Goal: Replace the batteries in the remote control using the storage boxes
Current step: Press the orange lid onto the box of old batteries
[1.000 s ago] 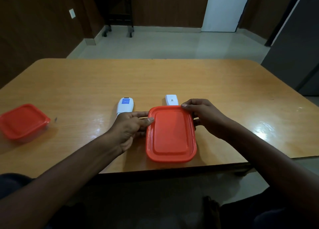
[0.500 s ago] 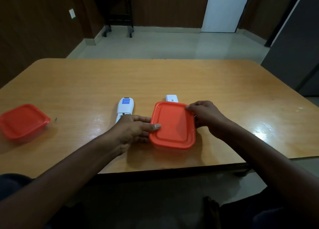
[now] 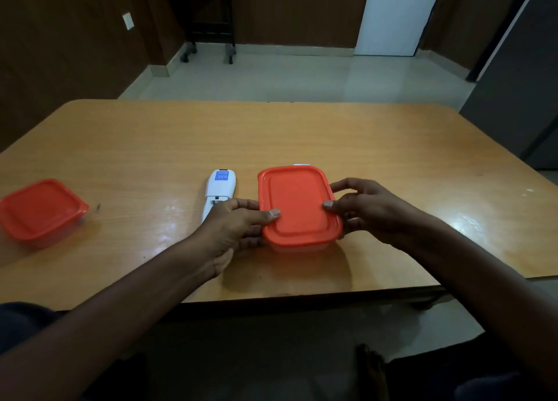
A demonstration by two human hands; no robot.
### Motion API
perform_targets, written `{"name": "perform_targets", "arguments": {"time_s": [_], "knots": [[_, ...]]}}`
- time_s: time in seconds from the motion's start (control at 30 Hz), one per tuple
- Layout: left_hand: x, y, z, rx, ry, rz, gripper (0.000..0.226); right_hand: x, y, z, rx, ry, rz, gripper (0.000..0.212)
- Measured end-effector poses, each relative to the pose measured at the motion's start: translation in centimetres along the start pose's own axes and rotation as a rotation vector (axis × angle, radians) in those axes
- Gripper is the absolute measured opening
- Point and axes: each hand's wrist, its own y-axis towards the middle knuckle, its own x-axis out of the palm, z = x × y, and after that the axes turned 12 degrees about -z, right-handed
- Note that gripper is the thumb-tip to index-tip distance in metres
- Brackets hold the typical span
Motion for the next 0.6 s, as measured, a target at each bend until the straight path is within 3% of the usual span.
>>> {"name": "perform_targets", "arguments": {"time_s": [0.1, 0.2, 0.3, 0.43, 0.5, 0.6], "knots": [[0.7, 0.0, 0.3, 0.050, 0.010, 0.014, 0.037, 0.1, -0.3, -0.7, -0.087, 0.045, -0.007, 0.036], [0.9, 0.3, 0.6, 0.094, -0.042, 0.073, 0.056, 1.3, -0.4, -1.2, -0.142, 0.047, 0.007, 0.028], [1.8, 0.0, 0.8, 0.184, -0.020, 0.177, 0.046, 4.0, 0.0, -0.8, -0.193, -0.124, 0.177, 0.015], [3.9, -1.4, 0.3, 0.310, 0.097, 0.268, 0.049, 8.0, 0.1, 1.0, -0.234, -0.300, 0.317, 0.039], [4.1, -1.7, 0.1, 0.326, 0.173, 0.344, 0.050, 8.8, 0.0, 1.2, -0.320, -0.340, 0.354, 0.037], [3.2, -1.6, 0.1, 0.389, 0.178, 0.440, 0.075, 9.1, 0.5, 0.6, -0.451, -0.429, 0.403, 0.033]]}}
